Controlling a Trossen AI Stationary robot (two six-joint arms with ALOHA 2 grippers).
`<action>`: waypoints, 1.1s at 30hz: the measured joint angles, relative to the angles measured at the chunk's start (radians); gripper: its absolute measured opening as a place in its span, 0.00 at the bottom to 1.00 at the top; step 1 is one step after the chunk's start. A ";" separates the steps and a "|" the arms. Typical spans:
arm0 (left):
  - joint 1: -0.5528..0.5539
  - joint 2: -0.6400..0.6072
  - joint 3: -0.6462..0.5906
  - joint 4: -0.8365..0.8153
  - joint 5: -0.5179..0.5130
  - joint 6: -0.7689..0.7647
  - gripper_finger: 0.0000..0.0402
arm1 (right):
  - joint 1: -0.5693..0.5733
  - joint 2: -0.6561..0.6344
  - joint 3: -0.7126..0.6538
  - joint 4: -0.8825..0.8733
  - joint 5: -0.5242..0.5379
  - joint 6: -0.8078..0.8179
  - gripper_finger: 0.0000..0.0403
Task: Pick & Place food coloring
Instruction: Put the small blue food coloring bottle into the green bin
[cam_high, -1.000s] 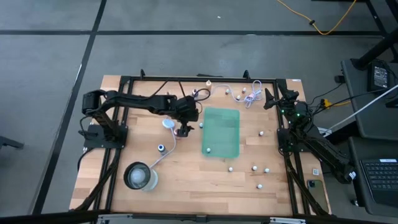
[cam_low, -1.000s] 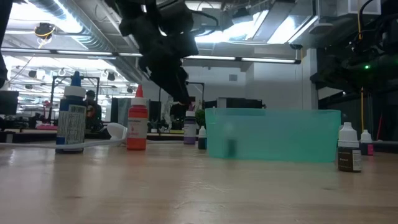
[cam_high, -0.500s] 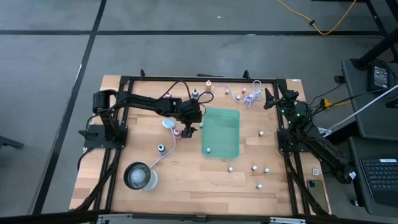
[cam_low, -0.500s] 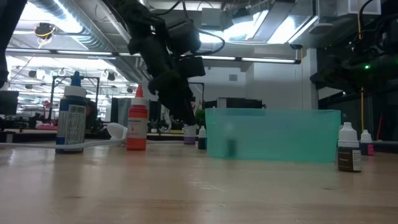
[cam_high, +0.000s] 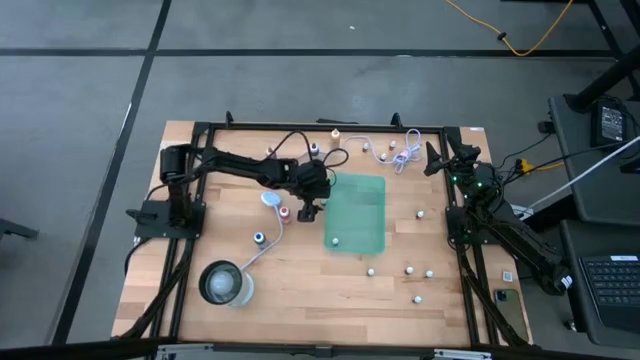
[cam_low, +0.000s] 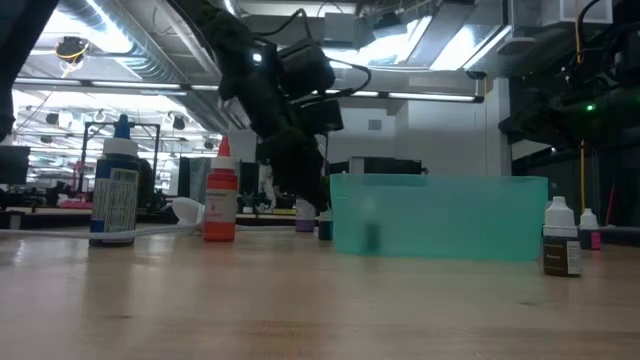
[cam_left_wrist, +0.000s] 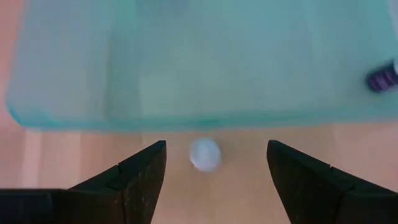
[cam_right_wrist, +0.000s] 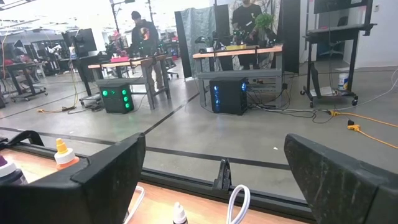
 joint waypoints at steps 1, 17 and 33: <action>0.001 0.009 0.008 0.002 -0.001 0.002 0.68 | 0.000 0.000 0.000 0.000 0.000 0.000 0.95; 0.013 0.048 0.023 -0.010 0.034 -0.001 0.60 | 0.000 0.000 0.000 0.000 0.000 0.000 0.95; 0.012 0.048 0.023 -0.009 0.033 -0.024 0.18 | 0.000 0.000 0.000 0.000 0.000 0.000 0.95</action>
